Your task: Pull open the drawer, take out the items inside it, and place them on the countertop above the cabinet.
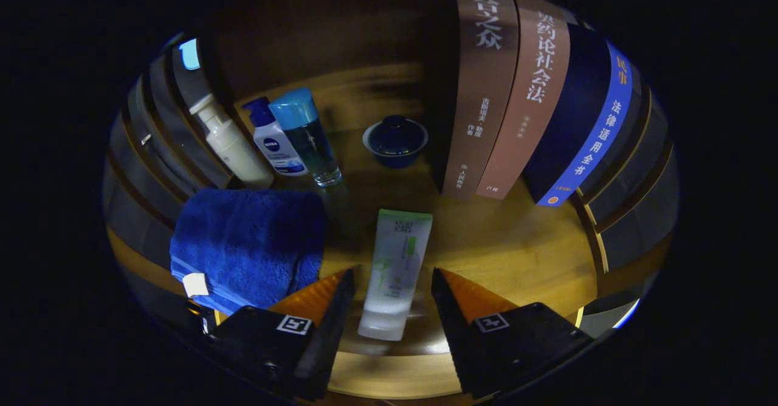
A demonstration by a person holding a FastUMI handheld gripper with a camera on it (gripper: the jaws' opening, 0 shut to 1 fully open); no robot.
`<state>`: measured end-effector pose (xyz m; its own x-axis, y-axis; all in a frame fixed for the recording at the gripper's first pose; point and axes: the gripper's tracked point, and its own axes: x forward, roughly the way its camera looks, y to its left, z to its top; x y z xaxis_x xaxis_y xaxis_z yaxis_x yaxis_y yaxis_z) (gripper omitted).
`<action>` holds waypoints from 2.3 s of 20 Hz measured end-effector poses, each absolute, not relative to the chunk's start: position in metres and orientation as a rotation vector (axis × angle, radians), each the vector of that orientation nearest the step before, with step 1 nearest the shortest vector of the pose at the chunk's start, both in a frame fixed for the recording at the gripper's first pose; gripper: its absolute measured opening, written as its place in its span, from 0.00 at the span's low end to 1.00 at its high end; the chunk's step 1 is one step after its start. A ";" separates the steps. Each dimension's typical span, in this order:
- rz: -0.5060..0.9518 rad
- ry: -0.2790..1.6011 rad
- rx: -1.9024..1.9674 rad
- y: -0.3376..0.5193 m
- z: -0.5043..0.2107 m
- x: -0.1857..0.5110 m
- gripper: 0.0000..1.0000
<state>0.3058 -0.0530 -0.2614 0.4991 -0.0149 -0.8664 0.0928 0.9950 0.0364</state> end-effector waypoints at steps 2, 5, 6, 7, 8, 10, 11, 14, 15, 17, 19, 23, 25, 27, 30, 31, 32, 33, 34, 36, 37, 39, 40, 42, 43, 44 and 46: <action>-0.054 1.015 0.107 -0.049 -0.247 0.297 0.80; -0.036 0.932 0.096 -0.044 -0.226 0.279 0.83; -0.024 0.914 0.085 -0.043 -0.220 0.270 0.85; -0.022 0.895 0.086 -0.041 -0.215 0.260 0.86; -0.010 0.878 0.114 -0.036 -0.209 0.247 0.86; -0.007 0.833 0.162 -0.031 -0.199 0.219 0.86; -0.005 0.814 0.163 -0.032 -0.195 0.201 0.86; 0.028 0.725 0.123 -0.025 -0.182 0.148 0.93; 0.030 0.691 0.115 -0.021 -0.182 0.130 0.93; 0.031 0.626 0.102 -0.018 -0.183 0.089 0.93; 0.022 0.605 0.107 -0.014 -0.200 0.047 0.93; -0.010 0.574 0.125 -0.015 -0.237 -0.013 0.93; -0.039 0.543 0.129 -0.019 -0.251 -0.024 0.93; -0.046 0.539 0.121 -0.016 -0.269 -0.029 0.92; -0.039 0.543 0.106 -0.014 -0.290 -0.026 0.93; -0.038 0.550 0.104 -0.014 -0.295 -0.025 0.93; -0.047 0.552 0.103 -0.016 -0.297 -0.023 0.93; -0.050 0.543 0.104 -0.017 -0.298 -0.023 0.93; -0.051 0.531 0.108 -0.017 -0.297 -0.022 0.92; -0.068 0.524 0.096 -0.019 -0.297 -0.021 0.92; -0.073 0.517 0.090 -0.019 -0.297 -0.019 0.92; -0.073 0.498 0.096 -0.021 -0.297 -0.016 0.92; -0.071 0.494 0.101 -0.022 -0.298 -0.012 0.92; -0.068 0.488 0.104 -0.023 -0.299 -0.001 0.91; -0.068 0.484 0.102 -0.024 -0.298 0.005 0.91; -0.070 0.480 0.101 -0.024 -0.299 0.012 0.92; -0.071 0.466 0.109 -0.025 -0.300 0.030 0.92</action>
<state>0.0301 -0.0246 -0.3003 0.8911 -0.0439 -0.4516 0.0935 0.9917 0.0881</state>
